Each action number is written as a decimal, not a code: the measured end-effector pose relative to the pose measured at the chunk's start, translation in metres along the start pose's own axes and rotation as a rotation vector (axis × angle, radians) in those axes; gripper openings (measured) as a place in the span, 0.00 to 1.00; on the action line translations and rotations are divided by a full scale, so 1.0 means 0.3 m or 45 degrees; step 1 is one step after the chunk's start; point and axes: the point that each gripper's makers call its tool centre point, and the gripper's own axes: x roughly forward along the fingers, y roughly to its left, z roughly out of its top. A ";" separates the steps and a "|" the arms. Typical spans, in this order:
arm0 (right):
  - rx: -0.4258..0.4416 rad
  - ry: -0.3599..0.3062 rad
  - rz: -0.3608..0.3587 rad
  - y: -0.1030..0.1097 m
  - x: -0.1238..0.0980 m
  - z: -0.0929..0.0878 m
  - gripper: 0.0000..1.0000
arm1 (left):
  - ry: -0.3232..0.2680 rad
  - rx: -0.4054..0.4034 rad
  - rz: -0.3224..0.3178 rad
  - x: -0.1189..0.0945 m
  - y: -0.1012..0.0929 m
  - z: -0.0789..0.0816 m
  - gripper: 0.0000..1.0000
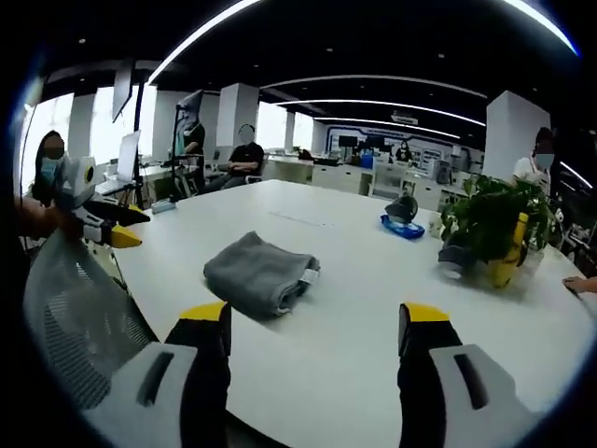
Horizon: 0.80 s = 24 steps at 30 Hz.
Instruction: Fold the towel on the table until its edges align and the towel forms a compact rectangular stack.
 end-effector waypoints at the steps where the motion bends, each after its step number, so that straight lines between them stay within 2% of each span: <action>1: 0.004 -0.008 0.003 0.000 -0.001 0.002 0.72 | -0.015 -0.009 0.013 -0.002 0.007 0.006 0.56; 3: 0.012 -0.022 0.013 0.005 -0.001 0.006 0.72 | -0.024 -0.026 0.025 -0.005 0.014 0.008 0.59; 24: 0.016 -0.048 0.023 0.005 -0.005 0.015 0.72 | -0.026 -0.035 0.043 -0.006 0.021 0.005 0.63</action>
